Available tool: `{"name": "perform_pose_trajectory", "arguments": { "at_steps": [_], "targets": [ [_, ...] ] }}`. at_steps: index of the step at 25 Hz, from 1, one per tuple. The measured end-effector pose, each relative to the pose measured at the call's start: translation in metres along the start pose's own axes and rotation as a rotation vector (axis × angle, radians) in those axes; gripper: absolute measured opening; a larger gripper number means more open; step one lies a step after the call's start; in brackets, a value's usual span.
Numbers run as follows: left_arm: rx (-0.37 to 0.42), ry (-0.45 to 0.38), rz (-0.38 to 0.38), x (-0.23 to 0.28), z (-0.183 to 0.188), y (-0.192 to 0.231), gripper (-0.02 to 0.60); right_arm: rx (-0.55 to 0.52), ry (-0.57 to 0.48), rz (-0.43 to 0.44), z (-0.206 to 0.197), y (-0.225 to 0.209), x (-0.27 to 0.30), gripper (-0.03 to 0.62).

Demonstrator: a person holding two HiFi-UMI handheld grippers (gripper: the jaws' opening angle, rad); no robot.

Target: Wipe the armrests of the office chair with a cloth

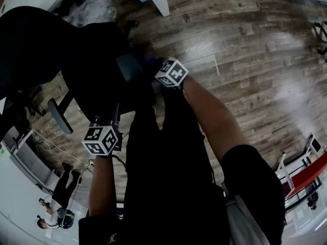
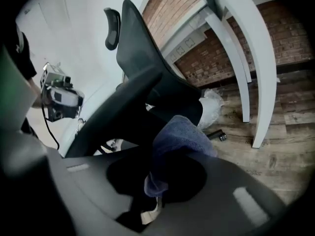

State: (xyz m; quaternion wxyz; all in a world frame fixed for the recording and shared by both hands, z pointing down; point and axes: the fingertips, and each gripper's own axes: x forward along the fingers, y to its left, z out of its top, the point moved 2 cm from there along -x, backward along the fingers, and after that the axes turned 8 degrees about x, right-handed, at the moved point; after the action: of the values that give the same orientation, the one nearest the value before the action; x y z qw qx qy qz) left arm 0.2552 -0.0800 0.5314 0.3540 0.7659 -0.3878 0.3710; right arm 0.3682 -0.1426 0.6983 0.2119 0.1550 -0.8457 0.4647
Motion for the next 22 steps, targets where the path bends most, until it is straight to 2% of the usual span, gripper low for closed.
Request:
{"name": "perform_pose_trajectory", "arguments": {
  "at_steps": [4,11,16,22],
  "targets": [
    [0.018,-0.067,-0.009,-0.019,0.012,-0.003,0.006,0.013,-0.104,-0.068,0.026,0.007,-0.041,0.072],
    [0.054,-0.208,-0.015,-0.063,0.017,0.008,0.006,-0.071,-0.311,-0.299,0.065,0.062,-0.121,0.072],
    [0.044,-0.299,0.009,-0.107,-0.011,0.022,0.006,-0.101,-0.498,-0.424,0.071,0.139,-0.161,0.074],
    [0.049,-0.409,0.016,-0.161,-0.054,0.030,0.006,-0.174,-0.633,-0.576,0.050,0.233,-0.178,0.074]
  ]
}}
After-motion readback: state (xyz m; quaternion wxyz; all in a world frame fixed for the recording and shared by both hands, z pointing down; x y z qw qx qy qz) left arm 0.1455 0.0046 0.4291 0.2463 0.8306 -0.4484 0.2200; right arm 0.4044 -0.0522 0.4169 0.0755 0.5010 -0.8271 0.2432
